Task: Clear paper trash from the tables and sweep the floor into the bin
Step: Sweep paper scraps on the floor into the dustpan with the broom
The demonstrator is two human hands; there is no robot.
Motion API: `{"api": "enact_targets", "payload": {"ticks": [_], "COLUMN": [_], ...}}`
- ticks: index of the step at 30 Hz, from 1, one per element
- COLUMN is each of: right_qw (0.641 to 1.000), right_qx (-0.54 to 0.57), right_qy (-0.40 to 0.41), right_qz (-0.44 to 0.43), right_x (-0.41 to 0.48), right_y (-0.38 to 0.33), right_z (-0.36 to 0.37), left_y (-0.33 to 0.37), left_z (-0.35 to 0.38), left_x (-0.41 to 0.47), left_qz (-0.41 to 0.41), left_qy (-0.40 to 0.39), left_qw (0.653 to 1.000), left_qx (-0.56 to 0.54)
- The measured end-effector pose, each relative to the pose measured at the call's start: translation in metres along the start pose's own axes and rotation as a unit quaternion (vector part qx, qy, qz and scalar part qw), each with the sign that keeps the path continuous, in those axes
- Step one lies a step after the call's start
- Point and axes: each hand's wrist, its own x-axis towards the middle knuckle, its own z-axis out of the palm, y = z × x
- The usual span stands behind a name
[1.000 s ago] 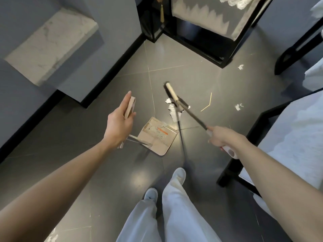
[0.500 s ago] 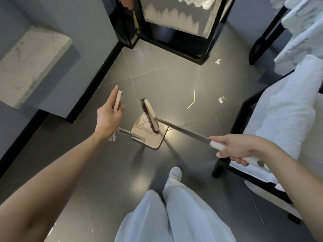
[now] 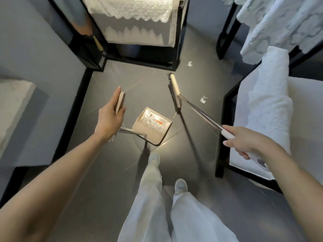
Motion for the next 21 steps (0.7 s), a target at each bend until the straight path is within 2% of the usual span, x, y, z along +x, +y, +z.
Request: {"api": "enact_targets", "payload": {"ticks": [5, 11, 15, 21], "right_qw": [0.992, 0.985, 0.99, 0.993], "right_qx": [0.031, -0.022, 0.0, -0.081], "right_qy": [0.082, 0.082, 0.021, -0.03], "right_qz": [0.096, 0.151, 0.137, 0.081], "right_x": [0.046, 0.11, 0.126, 0.1], "right_y": [-0.03, -0.058, -0.076, -0.101], "right_z": [-0.011, -0.034, -0.034, -0.025], "left_y": [0.006, 0.012, 0.017, 0.029], "left_z": [-0.001, 0.006, 0.02, 0.04], "left_x": [0.075, 0.152, 0.182, 0.206], "left_qz": [0.055, 0.112, 0.136, 0.157], "left_qy": [-0.08, -0.119, -0.116, -0.12], "left_qw": [0.995, 0.983, 0.98, 0.978], "left_qx": [0.036, 0.081, 0.082, 0.072]}}
